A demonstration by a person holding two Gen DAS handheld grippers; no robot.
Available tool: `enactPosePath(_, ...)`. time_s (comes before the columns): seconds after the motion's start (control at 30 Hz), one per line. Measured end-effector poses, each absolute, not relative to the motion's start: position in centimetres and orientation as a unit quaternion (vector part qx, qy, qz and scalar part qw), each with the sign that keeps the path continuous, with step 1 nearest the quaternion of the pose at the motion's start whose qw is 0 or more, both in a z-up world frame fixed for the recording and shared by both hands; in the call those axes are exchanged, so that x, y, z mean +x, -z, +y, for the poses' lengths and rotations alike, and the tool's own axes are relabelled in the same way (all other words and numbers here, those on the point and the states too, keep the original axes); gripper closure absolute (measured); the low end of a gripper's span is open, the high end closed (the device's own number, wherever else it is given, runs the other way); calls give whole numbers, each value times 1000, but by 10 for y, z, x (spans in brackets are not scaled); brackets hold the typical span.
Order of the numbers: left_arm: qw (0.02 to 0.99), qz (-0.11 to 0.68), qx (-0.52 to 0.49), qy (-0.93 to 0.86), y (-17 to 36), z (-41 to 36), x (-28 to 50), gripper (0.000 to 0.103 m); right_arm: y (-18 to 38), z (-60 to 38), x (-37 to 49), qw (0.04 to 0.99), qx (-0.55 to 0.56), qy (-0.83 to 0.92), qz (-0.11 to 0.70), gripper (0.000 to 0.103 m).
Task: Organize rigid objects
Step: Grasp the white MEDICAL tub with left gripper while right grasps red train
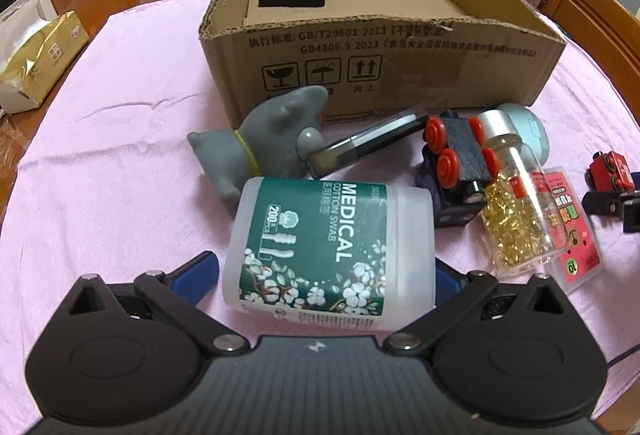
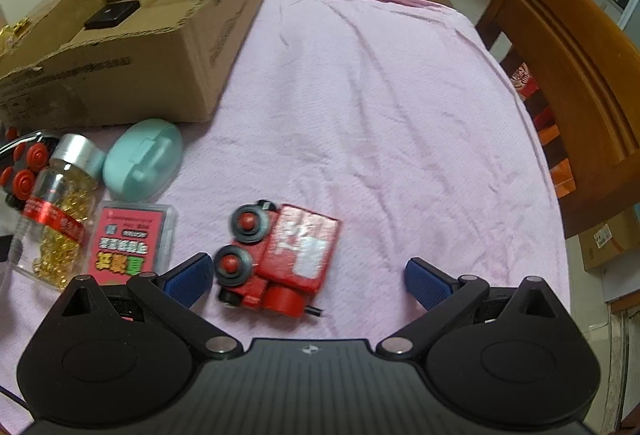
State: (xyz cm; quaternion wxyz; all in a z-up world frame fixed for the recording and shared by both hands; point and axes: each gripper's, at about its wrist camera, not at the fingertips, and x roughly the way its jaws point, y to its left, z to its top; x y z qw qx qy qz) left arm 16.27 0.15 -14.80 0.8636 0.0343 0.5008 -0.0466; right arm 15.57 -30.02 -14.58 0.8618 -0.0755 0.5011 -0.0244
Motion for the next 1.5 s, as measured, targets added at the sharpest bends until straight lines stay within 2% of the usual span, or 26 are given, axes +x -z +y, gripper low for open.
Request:
enactPosePath(0.27,859,508,33,43,146,1,169,1,148,-285,153,864,-88,6,495,1)
enactPosePath(0.4,868,493,44,41,139,-1,170,1,140,-286,149,871,-93,1,483,6)
enactPosePath(0.47,869,491,51,45,138,-2,170,1,138,-285,148,873,-84,-7,481,16)
enactPosePath(0.53,868,491,54,48,139,-2,171,3,141,-283,150,872,-83,-5,483,21)
enactPosePath(0.77,869,486,66,66,135,-5,165,9,140,-291,145,878,-74,18,472,31)
enactPosePath(0.9,868,485,71,72,133,-6,168,9,140,-289,145,878,-73,21,472,34)
enactPosePath(0.97,863,494,70,76,134,-6,170,18,140,-285,146,878,-74,22,472,37)
enactPosePath(1.03,857,504,62,83,134,-6,171,20,139,-282,147,877,-78,25,473,37)
enactPosePath(1.5,844,518,75,113,130,-4,175,21,136,-281,151,873,-87,34,479,47)
